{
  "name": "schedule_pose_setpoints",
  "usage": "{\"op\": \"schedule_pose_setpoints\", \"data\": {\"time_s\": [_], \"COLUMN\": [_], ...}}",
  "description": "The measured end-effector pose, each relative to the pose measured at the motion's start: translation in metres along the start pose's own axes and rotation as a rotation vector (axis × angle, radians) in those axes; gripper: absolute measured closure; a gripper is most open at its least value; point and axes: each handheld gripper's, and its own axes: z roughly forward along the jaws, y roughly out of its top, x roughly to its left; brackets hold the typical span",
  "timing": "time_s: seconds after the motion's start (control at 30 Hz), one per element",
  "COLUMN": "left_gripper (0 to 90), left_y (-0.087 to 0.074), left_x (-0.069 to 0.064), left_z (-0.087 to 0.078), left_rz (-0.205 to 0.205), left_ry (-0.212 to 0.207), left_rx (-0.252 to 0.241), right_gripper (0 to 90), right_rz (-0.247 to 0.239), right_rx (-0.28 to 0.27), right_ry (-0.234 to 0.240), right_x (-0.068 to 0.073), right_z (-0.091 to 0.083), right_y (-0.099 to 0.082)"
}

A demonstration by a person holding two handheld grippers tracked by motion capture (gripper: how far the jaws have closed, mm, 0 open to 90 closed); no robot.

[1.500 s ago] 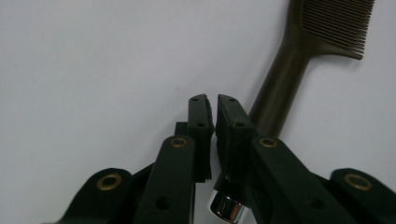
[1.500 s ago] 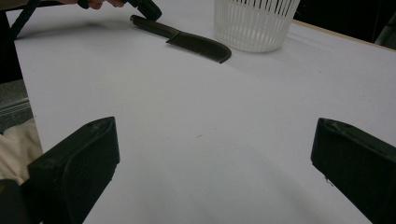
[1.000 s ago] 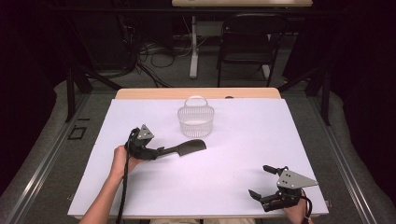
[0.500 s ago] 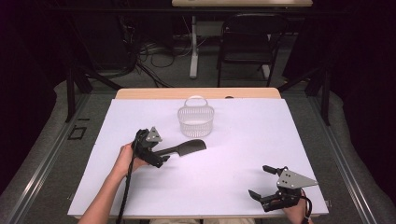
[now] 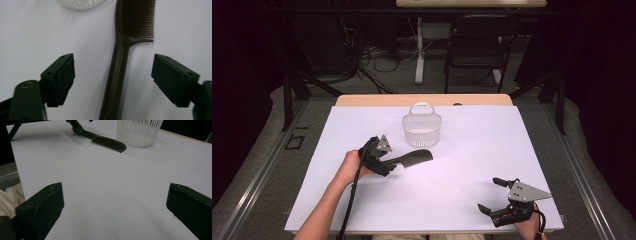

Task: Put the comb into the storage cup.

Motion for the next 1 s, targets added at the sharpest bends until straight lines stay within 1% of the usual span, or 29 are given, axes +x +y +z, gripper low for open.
{"op": "schedule_pose_setpoints", "data": {"time_s": [0.03, 0.07, 0.1, 0.13, 0.17, 0.2, 0.23, 0.27, 0.3, 0.33, 0.37, 0.4, 0.43, 0.47, 0.5, 0.53, 0.57, 0.63, 0.7, 0.73, 0.8, 0.87, 0.97, 1.0], "left_gripper": [23.0, 28.2, 31.8, 34.4, 39.4, 42.1, 44.2, 47.6, 48.6, 48.6, 51.4, 51.4, 53.8, 56.0, 56.0, 58.1, 59.5, 61.8, 63.9, 63.9, 64.7, 66.3, 69.5, 69.9], "left_y": [0.002, 0.005, 0.005, 0.009, 0.009, 0.012, 0.014, 0.016, 0.016, 0.018, 0.020, 0.022, 0.023, 0.025, 0.026, 0.029, 0.029, 0.033, 0.034, 0.035, 0.036, 0.037, 0.037, 0.038], "left_x": [0.000, -0.001, -0.001, -0.001, -0.001, 0.000, 0.000, 0.000, 0.000, 0.001, 0.001, 0.001, 0.001, 0.001, 0.001, 0.001, 0.001, 0.001, 0.001, 0.002, 0.003, 0.005, 0.006, 0.007], "left_z": [0.001, 0.004, 0.004, 0.006, 0.006, 0.008, 0.009, 0.009, 0.009, 0.010, 0.011, 0.012, 0.013, 0.014, 0.015, 0.017, 0.017, 0.022, 0.023, 0.025, 0.026, 0.030, 0.030, 0.031], "left_rz": [0.005, 0.018, 0.018, 0.035, 0.035, 0.041, 0.040, 0.050, 0.050, 0.050, 0.047, 0.054, 0.069, 0.071, 0.074, 0.088, 0.088, 0.110, 0.104, 0.111, 0.108, 0.128, 0.140, 0.161], "left_ry": [0.001, -0.004, -0.004, -0.006, -0.006, -0.018, -0.018, -0.018, -0.018, -0.027, -0.032, -0.030, -0.034, -0.046, -0.050, -0.078, -0.078, -0.072, -0.078, -0.090, -0.090, -0.100, -0.113, -0.123], "left_rx": [0.010, 0.037, 0.037, 0.068, 0.068, 0.082, 0.087, 0.098, 0.098, 0.107, 0.120, 0.135, 0.149, 0.157, 0.165, 0.191, 0.191, 0.221, 0.221, 0.243, 0.246, 0.269, 0.273, 0.280], "right_gripper": [1.0, 1.0, 1.0, 1.0, 1.0, 1.0, 1.0, 1.0, 1.0, 1.0, 1.0, 1.0, 1.0, 1.0, 1.0, 1.0, 1.0, 1.0, 1.0, 1.0, 1.0, 1.0, 1.0, 1.0], "right_rz": [0.000, -0.002, -0.003, -0.002, -0.002, 0.001, 0.005, 0.005, 0.003, 0.003, 0.003, 0.003, 0.000, -0.001, -0.001, 0.000, 0.001, 0.001, 0.001, 0.001, 0.001, 0.000, 0.002, 0.001], "right_rx": [0.003, 0.005, 0.005, 0.004, 0.004, 0.006, 0.006, 0.009, 0.009, 0.009, 0.007, 0.007, 0.007, 0.009, 0.009, 0.010, 0.010, 0.010, 0.010, 0.010, 0.010, 0.012, 0.008, 0.008], "right_ry": [0.000, 0.000, 0.000, 0.000, 0.000, 0.000, 0.000, 0.000, 0.000, 0.000, 0.000, 0.000, 0.000, 0.001, 0.001, 0.001, 0.002, 0.002, 0.002, 0.002, 0.002, 0.003, 0.004, 0.003], "right_x": [0.000, 0.000, 0.000, 0.000, 0.000, -0.001, -0.001, -0.001, -0.001, -0.001, 0.000, 0.000, -0.001, -0.001, -0.001, -0.001, -0.001, -0.001, -0.001, -0.001, -0.001, -0.001, -0.001, -0.002], "right_z": [0.000, 0.000, 0.000, 0.000, 0.000, 0.000, 0.000, 0.000, 0.000, 0.000, 0.000, 0.000, 0.001, 0.001, 0.001, 0.001, 0.001, 0.001, 0.000, 0.000, 0.000, 0.000, 0.001, 0.001], "right_y": [0.000, 0.000, 0.000, 0.000, 0.000, -0.001, -0.001, -0.001, -0.001, -0.001, -0.001, -0.001, -0.001, -0.001, -0.001, -0.001, -0.001, -0.001, -0.001, -0.001, -0.001, -0.001, -0.001, -0.002]}}
